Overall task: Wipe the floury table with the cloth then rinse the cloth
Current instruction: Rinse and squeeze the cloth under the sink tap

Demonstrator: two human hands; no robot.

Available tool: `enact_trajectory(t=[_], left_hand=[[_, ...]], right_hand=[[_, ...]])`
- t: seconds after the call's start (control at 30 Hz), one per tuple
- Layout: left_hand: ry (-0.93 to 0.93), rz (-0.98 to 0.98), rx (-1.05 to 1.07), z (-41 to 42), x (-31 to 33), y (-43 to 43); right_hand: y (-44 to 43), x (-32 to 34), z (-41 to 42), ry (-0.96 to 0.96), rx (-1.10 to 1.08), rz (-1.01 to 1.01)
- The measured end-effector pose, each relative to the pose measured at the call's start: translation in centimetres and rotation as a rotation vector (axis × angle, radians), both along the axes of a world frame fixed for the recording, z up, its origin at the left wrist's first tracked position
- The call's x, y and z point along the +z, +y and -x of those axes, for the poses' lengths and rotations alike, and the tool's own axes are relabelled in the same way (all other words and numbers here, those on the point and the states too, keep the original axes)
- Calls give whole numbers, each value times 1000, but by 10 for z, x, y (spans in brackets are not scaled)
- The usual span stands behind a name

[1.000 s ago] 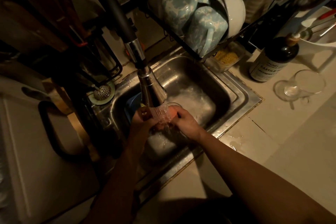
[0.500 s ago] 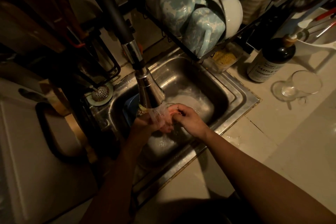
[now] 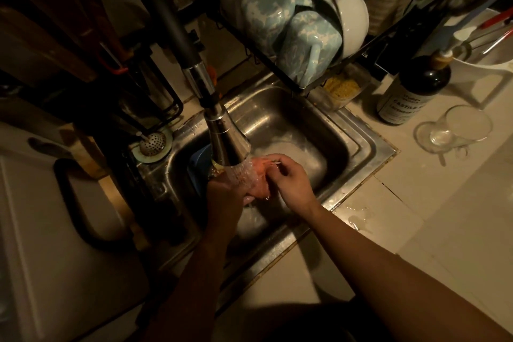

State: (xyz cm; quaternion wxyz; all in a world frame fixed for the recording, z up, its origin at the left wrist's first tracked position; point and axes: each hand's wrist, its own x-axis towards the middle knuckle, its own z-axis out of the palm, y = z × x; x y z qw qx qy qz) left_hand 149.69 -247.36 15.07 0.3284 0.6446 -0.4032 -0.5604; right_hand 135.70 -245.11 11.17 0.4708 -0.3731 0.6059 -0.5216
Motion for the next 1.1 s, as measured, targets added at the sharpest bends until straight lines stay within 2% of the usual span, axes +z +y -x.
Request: enact_trajectory(t=[0.07,0.17,0.23,0.3,0.4,0.47,0.63,0.67,0.77,0.83,0.93,1.03,1.1], left_hand=[[-88,59,12,-1,4,-5],[-203,120,-76,4,4,-7],[-146,84,-66,6,2,-4],[-41,18,44,4,0,-5],[79,-4,233,-1,-11,-14],[111,6,242,1,-14,-16],[38,34,214,9,9,-7],[29,32,214,7,9,-6],[77,29,206,3,5,-9],[128,13,221,6,6,-9],[244,-57,143,10,10,0],[265,-87,98,5,12,-1],[318,-77,53,1,16,-5]], right_hand=[[3,6,-2,-28,84,28],[2,5,5,119,89,9],[0,5,6,170,10,-15],[2,9,1,200,-5,21],[12,9,-10,405,223,246],[16,1,-13,472,284,281],[11,3,-17,210,-39,46],[11,5,-19,193,-51,33],[16,9,-25,302,144,162],[13,10,-22,309,181,181],[3,9,-10,188,24,34],[5,12,-4,122,90,8],[10,17,-2,-62,116,-7]])
